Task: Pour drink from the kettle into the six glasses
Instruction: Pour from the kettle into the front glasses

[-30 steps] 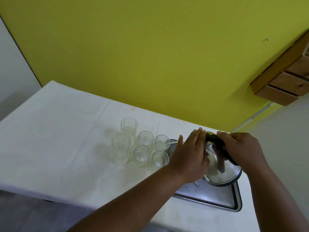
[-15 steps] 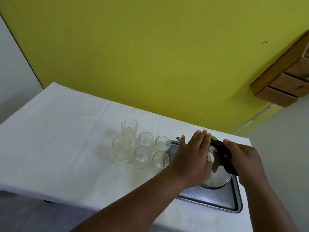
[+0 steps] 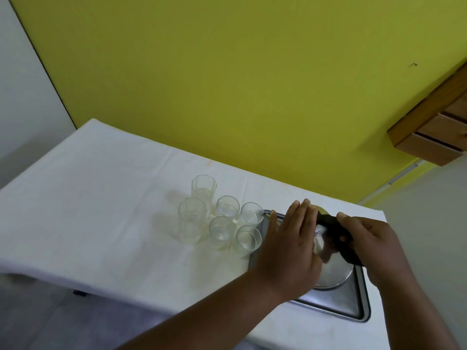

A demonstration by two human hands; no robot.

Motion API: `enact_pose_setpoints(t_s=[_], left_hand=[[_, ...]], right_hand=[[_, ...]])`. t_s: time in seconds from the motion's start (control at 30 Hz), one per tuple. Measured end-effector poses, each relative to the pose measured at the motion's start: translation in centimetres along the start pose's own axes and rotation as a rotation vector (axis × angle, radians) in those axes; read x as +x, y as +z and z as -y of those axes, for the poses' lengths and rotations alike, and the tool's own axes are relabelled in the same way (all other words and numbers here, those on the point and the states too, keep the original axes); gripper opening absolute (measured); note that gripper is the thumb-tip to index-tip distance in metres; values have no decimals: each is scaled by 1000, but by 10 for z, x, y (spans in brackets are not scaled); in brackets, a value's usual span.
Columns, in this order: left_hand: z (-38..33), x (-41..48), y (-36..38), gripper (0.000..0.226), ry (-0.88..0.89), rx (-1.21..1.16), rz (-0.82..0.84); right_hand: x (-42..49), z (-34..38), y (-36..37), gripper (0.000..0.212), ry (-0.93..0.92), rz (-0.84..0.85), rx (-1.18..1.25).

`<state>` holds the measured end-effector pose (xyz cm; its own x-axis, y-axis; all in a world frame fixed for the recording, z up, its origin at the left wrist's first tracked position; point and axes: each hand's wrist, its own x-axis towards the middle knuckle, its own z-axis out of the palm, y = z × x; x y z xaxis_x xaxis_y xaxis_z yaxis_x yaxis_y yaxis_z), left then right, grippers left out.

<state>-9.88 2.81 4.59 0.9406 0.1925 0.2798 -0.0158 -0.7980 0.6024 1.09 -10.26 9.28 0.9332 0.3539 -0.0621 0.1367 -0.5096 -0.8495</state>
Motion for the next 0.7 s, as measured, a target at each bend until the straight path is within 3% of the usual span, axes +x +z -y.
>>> enact_pose_setpoints(t_s=[0.3, 0.7], left_hand=[[12, -21, 18, 78, -80, -64, 129], [12, -27, 20, 80, -104, -141, 101]], right_hand=[[2, 1, 12, 56, -41, 49, -475], [5, 7, 12, 57, -64, 77, -600]])
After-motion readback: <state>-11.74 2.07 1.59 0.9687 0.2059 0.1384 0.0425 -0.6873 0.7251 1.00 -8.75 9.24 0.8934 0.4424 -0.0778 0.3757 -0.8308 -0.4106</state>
